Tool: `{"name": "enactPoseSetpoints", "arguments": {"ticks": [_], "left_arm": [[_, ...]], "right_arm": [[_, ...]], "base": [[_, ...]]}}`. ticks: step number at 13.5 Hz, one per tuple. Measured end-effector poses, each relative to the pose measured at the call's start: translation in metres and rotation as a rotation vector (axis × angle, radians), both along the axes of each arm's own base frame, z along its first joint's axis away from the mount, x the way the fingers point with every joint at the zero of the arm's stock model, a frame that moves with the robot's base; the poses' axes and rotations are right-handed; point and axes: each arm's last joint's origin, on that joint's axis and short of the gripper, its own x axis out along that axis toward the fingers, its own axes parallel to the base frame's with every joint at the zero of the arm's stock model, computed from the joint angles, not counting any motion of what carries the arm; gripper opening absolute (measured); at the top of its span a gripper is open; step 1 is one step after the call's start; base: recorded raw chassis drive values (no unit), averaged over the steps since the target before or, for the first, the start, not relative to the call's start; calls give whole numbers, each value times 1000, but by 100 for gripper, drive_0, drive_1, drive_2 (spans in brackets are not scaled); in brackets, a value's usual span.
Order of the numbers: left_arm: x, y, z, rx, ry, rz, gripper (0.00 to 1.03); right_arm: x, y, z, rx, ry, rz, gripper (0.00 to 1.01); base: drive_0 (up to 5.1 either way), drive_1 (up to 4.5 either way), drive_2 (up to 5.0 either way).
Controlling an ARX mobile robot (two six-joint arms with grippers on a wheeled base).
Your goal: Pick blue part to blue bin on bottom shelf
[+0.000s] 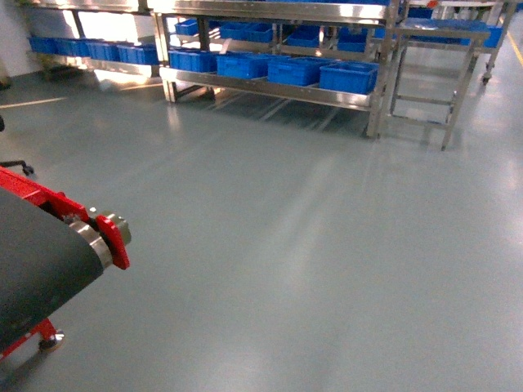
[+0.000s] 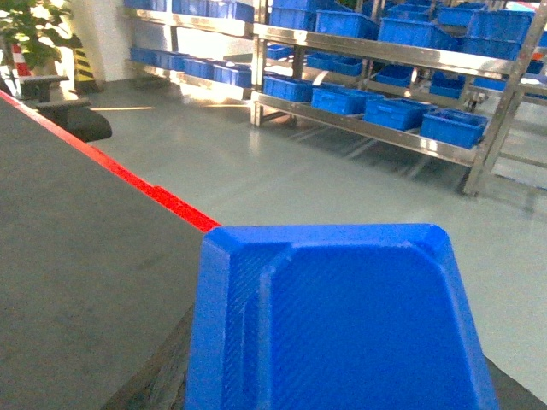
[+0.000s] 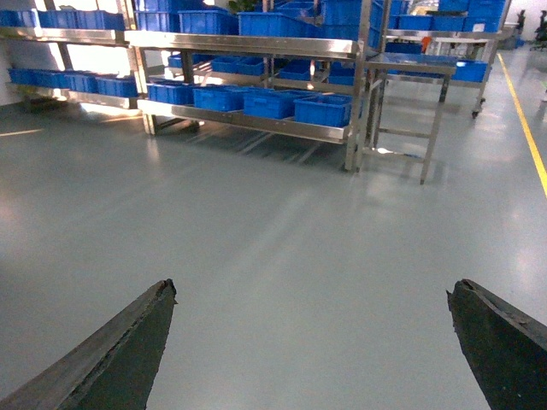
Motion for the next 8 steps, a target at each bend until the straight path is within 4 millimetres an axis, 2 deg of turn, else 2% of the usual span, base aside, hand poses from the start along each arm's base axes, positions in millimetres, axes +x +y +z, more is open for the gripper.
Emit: {"name": "enactPoseSetpoints", "arguments": {"ticks": [8], "left_arm": [[0,0,0,0,0,0,43]], "right_arm": [[0,0,0,0,0,0,98]], "base": [[-164,-164,-164]]}}
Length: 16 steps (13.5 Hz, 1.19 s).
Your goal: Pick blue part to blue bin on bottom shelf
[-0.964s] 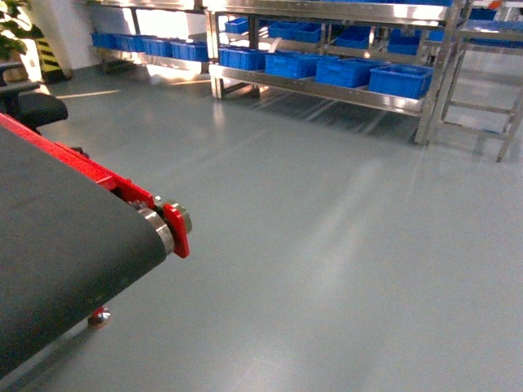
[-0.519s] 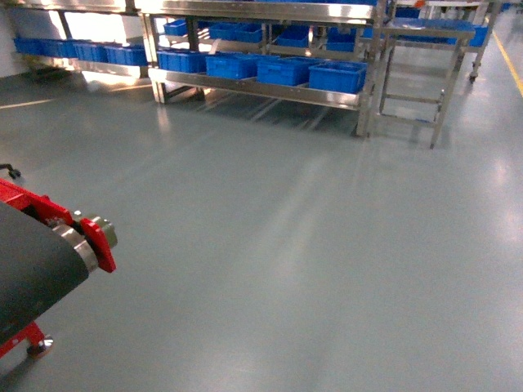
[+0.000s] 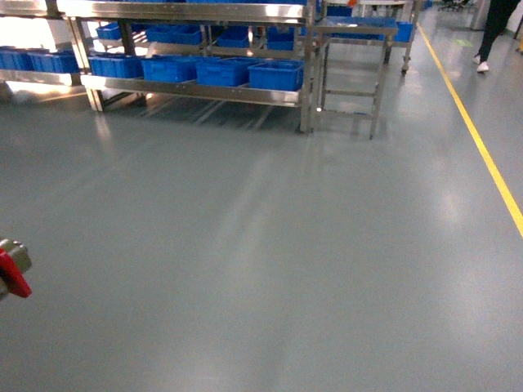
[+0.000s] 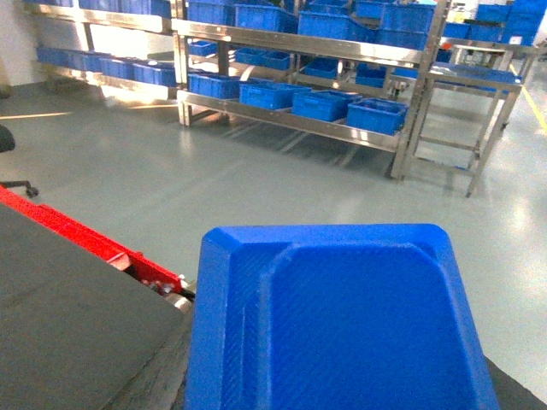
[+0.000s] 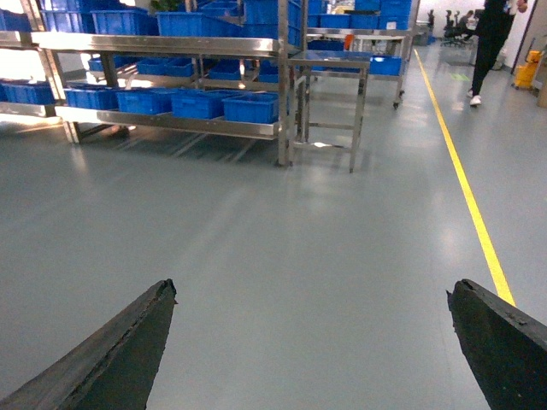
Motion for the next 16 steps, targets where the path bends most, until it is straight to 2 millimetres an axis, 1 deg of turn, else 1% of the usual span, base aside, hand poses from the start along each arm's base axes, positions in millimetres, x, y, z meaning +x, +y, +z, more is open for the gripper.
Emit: {"name": "enactPoseSetpoints", "arguments": {"ticks": [11,13,16], "left_arm": [[0,0,0,0,0,-3,43],[0,0,0,1,1,-3,43],[0,0,0,0,-1,-1,43]], "right_arm": [[0,0,0,0,-1,-1,98],[0,0,0,0,0,-1,98],[0,0,0,0,2,-1,98]], "base": [[-149,-149,-149],[0,0,0],[-3,409,-415]]}}
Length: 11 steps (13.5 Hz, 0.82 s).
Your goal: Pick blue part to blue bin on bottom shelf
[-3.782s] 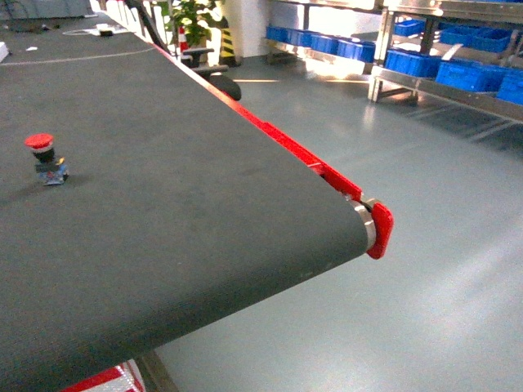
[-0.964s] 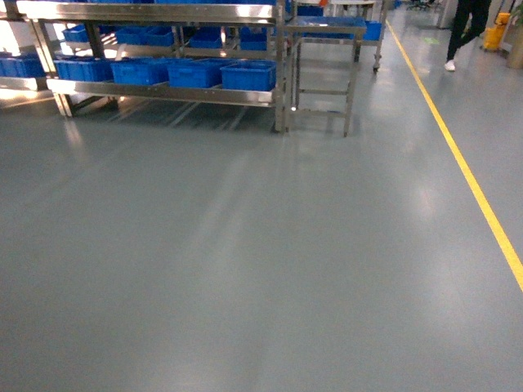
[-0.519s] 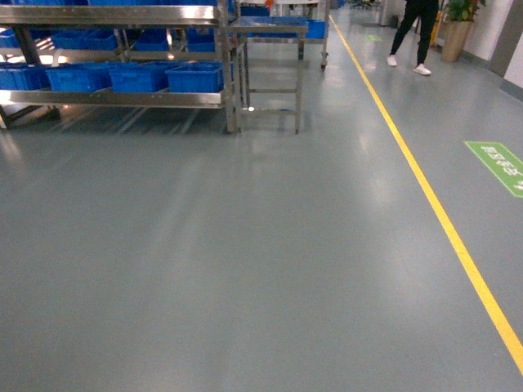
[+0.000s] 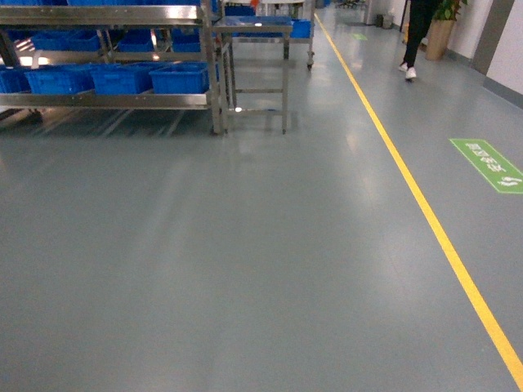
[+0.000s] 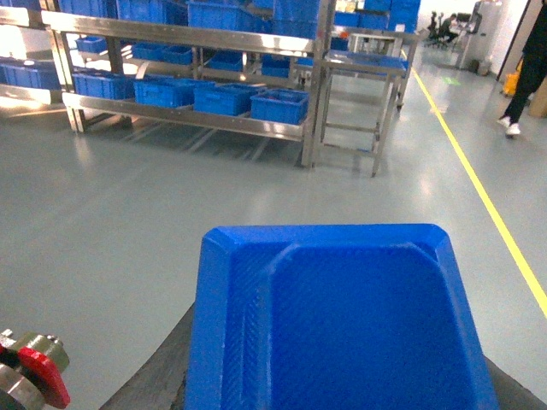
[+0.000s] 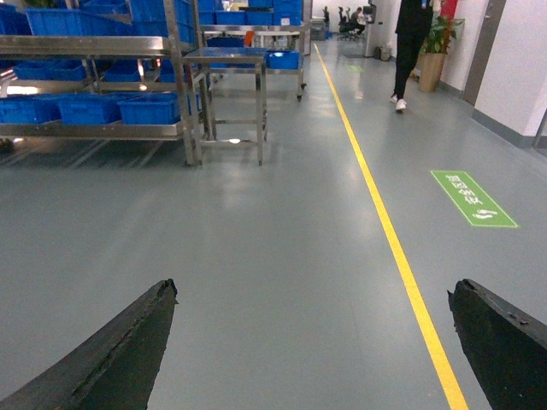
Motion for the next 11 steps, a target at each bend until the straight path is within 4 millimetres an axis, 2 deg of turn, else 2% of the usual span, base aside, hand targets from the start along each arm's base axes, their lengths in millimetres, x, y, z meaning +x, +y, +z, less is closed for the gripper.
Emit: {"name": "enactPoseSetpoints", "arguments": {"ticks": [11], "left_arm": [[0,0,-1,2,5,-1,43]], "right_arm": [[0,0,0,0,-2,0,98]], "base": [[2,422,-418]]}}
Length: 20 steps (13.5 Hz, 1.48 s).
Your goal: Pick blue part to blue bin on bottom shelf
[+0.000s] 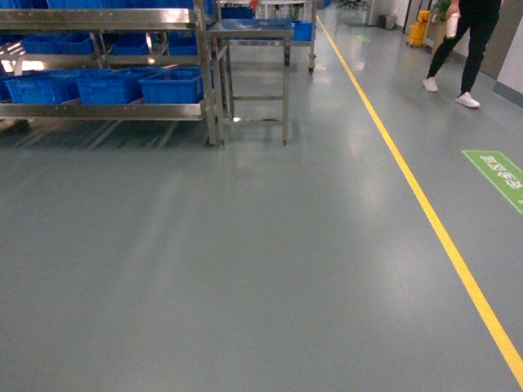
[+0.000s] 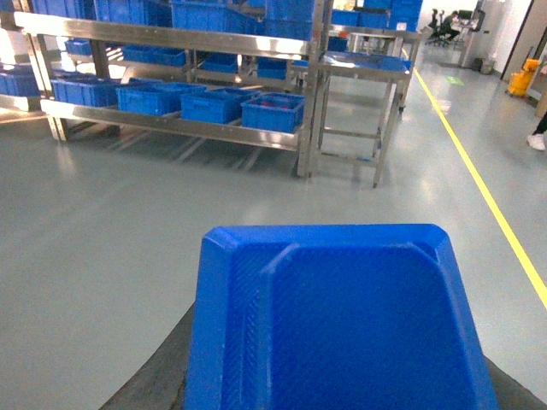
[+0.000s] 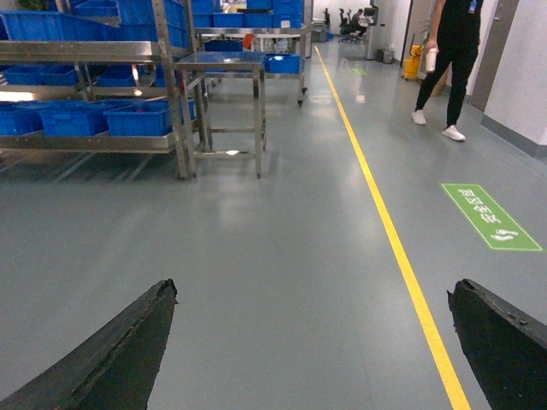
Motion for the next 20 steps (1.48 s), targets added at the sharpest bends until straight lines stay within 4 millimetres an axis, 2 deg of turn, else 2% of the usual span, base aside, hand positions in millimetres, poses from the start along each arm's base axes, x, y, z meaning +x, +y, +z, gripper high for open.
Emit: {"name": "enactPoseSetpoints", "arguments": {"ticks": [20], "left_arm": [[0,0,0,-1,-2,0,43]], "right_arm": [[0,0,0,0,4,0,98]], "base": [[8,429,-413]]}}
